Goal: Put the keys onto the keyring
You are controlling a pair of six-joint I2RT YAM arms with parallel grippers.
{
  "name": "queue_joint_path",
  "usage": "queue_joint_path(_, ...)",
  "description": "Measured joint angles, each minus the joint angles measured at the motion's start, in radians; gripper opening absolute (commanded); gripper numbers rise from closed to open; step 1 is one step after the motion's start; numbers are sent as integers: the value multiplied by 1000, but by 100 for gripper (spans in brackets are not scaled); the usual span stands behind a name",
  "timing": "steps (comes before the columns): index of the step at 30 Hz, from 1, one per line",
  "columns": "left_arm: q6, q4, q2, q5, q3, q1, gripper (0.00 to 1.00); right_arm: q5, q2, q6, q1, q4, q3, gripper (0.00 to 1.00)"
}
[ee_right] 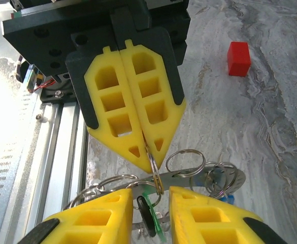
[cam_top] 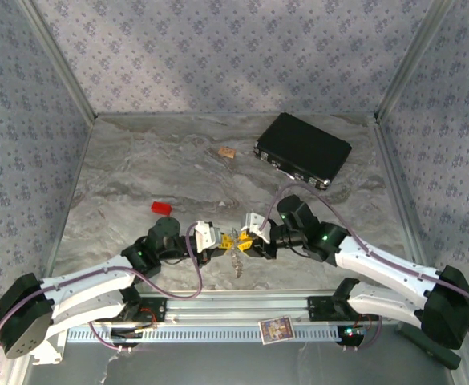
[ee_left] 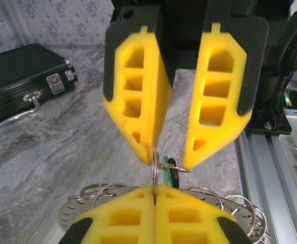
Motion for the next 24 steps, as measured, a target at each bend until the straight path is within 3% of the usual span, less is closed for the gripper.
queue_joint_path(5, -10, 24, 23, 7, -1, 0, 0, -2, 8, 23, 0, 46, -14, 21)
queue_joint_path(10, -14, 27, 24, 15, -1, 0, 0, -12, 13, 34, -2, 68, -16, 9)
queue_joint_path(14, -14, 25, 24, 9, -1, 0, 17, -28, 16, 28, -6, 64, -16, 0)
queue_joint_path(24, 35, -82, 24, 4, 47, 0, 20, -43, 67, -66, -6, -127, 78, 0)
